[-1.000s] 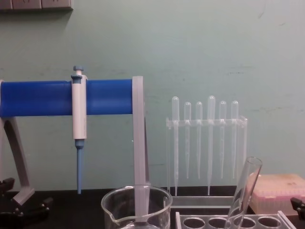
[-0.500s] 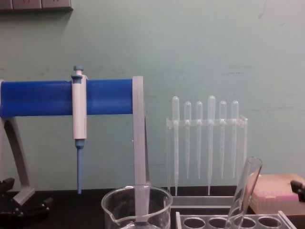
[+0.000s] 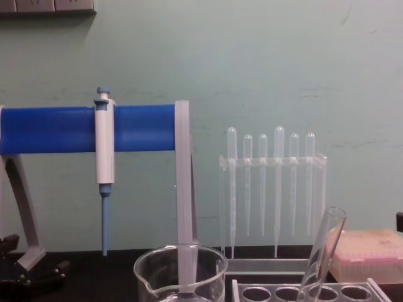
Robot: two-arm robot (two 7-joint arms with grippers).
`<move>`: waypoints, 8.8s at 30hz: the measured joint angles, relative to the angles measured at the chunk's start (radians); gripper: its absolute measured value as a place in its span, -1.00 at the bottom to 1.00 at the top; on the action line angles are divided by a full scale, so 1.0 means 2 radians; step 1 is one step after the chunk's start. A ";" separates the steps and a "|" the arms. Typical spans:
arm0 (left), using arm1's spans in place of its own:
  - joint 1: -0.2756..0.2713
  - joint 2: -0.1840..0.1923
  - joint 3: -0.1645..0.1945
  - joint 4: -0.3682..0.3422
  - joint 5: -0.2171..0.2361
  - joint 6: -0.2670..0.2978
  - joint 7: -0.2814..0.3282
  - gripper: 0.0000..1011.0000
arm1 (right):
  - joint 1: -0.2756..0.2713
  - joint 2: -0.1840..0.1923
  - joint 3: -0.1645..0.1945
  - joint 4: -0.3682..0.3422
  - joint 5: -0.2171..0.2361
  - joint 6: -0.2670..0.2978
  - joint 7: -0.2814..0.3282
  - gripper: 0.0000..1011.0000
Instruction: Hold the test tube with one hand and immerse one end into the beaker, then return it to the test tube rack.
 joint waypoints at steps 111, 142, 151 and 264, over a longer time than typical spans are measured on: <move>0.000 0.000 0.000 0.000 0.000 0.000 0.000 0.98 | 0.116 -0.043 -0.101 0.080 0.047 0.000 0.247 -0.52; 0.000 0.000 0.000 0.000 0.000 0.000 0.000 0.98 | 0.222 0.006 -0.130 0.014 0.077 0.134 0.259 -0.52; 0.000 0.000 0.000 0.000 0.000 0.000 0.000 0.98 | 0.249 0.010 -0.139 0.011 0.083 0.149 0.252 -0.52; 0.000 0.000 0.000 0.000 0.000 0.000 0.000 0.98 | 0.290 0.003 -0.152 0.010 0.101 0.143 0.257 -0.52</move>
